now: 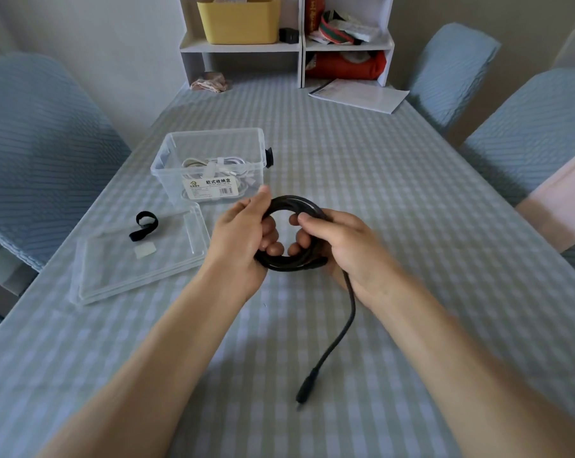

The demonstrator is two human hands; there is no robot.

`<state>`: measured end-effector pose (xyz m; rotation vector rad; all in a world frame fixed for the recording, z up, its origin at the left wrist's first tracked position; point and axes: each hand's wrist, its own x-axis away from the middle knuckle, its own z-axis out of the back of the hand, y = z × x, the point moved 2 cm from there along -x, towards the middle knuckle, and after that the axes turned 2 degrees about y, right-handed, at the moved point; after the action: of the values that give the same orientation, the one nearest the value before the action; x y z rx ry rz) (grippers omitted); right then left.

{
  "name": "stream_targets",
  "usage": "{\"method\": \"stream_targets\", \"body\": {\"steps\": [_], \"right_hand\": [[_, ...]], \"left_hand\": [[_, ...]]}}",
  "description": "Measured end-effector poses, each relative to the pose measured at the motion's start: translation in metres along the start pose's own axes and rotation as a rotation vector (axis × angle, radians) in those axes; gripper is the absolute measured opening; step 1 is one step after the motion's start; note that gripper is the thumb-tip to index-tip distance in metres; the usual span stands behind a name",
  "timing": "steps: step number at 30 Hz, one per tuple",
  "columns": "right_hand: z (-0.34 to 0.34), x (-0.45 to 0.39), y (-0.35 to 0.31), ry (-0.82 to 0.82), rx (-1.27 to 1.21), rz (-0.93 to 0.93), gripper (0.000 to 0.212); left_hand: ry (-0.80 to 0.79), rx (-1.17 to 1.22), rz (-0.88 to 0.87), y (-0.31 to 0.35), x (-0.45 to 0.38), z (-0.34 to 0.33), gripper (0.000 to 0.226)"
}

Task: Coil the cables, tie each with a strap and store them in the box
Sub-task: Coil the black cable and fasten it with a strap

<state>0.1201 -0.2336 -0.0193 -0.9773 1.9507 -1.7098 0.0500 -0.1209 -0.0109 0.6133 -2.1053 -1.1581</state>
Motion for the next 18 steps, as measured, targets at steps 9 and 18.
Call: {"method": "stream_targets", "body": {"steps": [9, 18], "right_hand": [[0.003, 0.001, 0.0, 0.099, 0.309, 0.078, 0.027], [0.004, 0.0, 0.0, 0.159, -0.227, -0.232, 0.042]], "left_hand": [[-0.121, -0.136, 0.055, -0.002, 0.005, -0.005, 0.029], [0.148, 0.389, -0.066, 0.013, -0.018, 0.021, 0.025]]}}
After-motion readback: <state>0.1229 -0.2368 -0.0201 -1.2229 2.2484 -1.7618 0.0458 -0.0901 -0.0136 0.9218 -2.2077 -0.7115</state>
